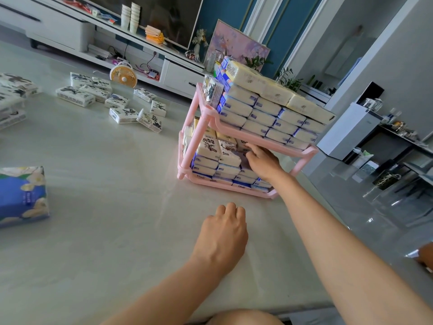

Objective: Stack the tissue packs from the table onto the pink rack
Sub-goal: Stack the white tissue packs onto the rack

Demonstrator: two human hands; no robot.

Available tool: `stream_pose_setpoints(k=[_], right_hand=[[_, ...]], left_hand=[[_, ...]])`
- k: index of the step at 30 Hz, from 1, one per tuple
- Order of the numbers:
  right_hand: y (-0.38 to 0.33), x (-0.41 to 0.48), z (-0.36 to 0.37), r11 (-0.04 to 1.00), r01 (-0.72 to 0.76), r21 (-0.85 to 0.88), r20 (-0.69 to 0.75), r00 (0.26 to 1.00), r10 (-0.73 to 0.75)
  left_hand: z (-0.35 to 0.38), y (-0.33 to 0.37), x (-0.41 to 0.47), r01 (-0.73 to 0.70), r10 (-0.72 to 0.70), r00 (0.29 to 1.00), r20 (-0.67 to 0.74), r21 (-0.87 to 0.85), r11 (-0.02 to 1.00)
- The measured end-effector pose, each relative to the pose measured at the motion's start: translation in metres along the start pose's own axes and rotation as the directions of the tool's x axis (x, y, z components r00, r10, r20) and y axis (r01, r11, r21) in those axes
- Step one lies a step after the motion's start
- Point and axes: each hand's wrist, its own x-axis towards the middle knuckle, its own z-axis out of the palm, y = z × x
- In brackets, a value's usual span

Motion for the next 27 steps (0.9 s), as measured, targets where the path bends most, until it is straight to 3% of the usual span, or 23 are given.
stream_pose_setpoints(k=[4, 8, 11, 15, 21, 27], right_hand=[[0.000, -0.005, -0.002, 0.999, -0.004, 0.049, -0.025, 1.000, 0.005], [0.006, -0.007, 0.004, 0.993, -0.063, 0.096, -0.181, 0.980, 0.079], [0.011, -0.008, 0.008, 0.976, -0.119, 0.183, -0.217, 0.963, 0.158], [0.015, -0.006, 0.008, 0.980, -0.153, 0.130, -0.260, 0.948, 0.183], [0.013, 0.009, 0.008, 0.969, -0.245, 0.013, -0.235, 0.942, 0.241], [0.011, 0.014, 0.007, 0.961, -0.258, 0.095, -0.202, 0.941, 0.272]], left_hand=[[0.000, 0.000, -0.001, -0.003, 0.003, 1.000, -0.004, 0.001, 1.000], [0.000, 0.000, 0.000, -0.008, 0.008, 1.000, -0.009, 0.005, 1.000], [-0.001, 0.000, 0.000, -0.007, 0.007, 1.000, -0.019, 0.011, 1.000], [0.001, 0.000, 0.001, 0.000, 0.000, 1.000, -0.025, 0.019, 1.000], [0.000, 0.000, 0.001, 0.002, -0.002, 1.000, -0.015, 0.017, 1.000], [0.000, 0.000, 0.001, 0.010, -0.010, 1.000, 0.020, 0.007, 1.000]])
